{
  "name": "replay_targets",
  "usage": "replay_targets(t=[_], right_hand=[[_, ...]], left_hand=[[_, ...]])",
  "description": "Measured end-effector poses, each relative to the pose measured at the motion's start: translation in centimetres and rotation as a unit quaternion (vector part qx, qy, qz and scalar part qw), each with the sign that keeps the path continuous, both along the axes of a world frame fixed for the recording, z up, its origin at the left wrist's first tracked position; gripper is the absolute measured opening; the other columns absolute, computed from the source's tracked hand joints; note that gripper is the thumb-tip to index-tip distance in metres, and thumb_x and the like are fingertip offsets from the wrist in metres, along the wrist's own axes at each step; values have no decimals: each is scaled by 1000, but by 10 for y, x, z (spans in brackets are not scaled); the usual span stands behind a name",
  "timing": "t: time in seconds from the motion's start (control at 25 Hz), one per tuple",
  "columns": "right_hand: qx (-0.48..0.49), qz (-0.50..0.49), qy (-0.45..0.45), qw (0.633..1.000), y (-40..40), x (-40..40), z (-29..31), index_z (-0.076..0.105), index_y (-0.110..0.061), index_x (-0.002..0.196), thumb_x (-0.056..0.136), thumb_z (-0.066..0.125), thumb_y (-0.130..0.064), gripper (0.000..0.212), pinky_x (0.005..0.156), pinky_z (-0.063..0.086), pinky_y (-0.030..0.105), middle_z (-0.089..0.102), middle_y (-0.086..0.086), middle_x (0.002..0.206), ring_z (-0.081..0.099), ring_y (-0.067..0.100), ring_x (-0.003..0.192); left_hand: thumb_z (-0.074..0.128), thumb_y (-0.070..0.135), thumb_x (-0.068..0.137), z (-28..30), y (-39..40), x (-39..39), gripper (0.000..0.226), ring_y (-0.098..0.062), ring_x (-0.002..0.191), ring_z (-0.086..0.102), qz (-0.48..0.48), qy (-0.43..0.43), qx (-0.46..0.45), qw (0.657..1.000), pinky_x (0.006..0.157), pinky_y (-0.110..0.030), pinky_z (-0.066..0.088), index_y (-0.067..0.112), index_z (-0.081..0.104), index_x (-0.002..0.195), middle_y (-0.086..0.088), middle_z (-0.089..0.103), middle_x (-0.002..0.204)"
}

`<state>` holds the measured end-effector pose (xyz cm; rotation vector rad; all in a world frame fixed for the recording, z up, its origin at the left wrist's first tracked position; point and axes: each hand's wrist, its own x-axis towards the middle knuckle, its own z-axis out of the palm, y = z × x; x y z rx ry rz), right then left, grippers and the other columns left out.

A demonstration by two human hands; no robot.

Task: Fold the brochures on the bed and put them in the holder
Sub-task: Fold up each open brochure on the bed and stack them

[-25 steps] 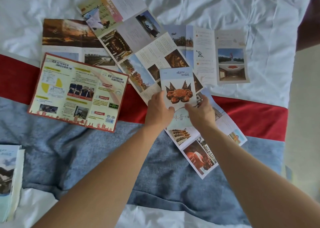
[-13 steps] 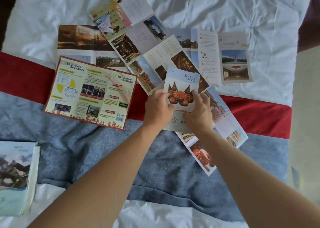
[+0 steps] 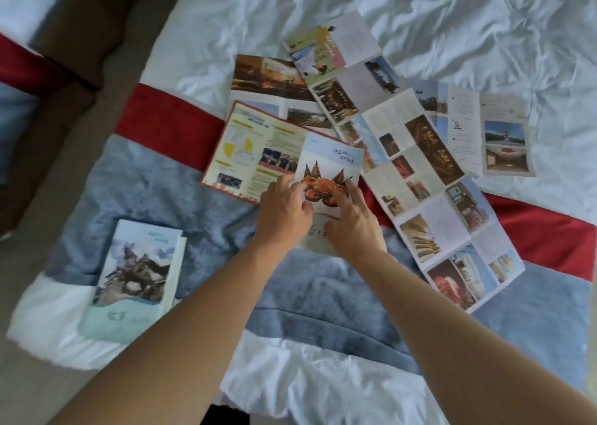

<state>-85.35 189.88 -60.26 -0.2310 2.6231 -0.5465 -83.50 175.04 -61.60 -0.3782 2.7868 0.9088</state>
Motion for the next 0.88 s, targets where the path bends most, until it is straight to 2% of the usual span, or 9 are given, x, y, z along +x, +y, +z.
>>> replay_targets(t=[0.2, 0.44, 0.76, 0.88], right_hand=[[-5, 61, -22, 998, -110, 59, 6, 34, -31, 151, 83, 61, -12, 76, 94, 49, 45, 14, -2, 166, 51, 35, 130], [15, 123, -33, 992, -217, 127, -3, 36, -34, 149, 85, 61, -13, 71, 83, 53, 45, 13, -2, 165, 58, 38, 118], [33, 145, -64, 987, -265, 199, -31, 25, -33, 152, 84, 64, -18, 80, 82, 50, 46, 11, -4, 164, 58, 38, 115], [36, 151, -71, 985, -270, 218, -39, 24, -35, 152, 83, 64, -18, 81, 77, 49, 44, 10, -6, 164, 61, 39, 107]], left_hand=[[63, 16, 88, 15, -114, 74, 35, -31, 122, 52, 26, 3, -15, 1000, 99, -45, 41, 8, 65, 122, -13, 55, 132], [64, 16, 88, 2, -219, 154, 31, -30, 115, 55, 66, -14, -22, 998, 97, -44, 43, 10, 64, 118, -9, 57, 125], [63, 16, 85, -29, -267, 222, 33, -28, 116, 53, 60, -32, -23, 997, 97, -42, 42, 11, 62, 118, -7, 55, 123], [67, 16, 81, -37, -272, 242, 46, -29, 116, 51, 53, -34, -28, 998, 92, -41, 43, 13, 55, 125, -8, 53, 123]])
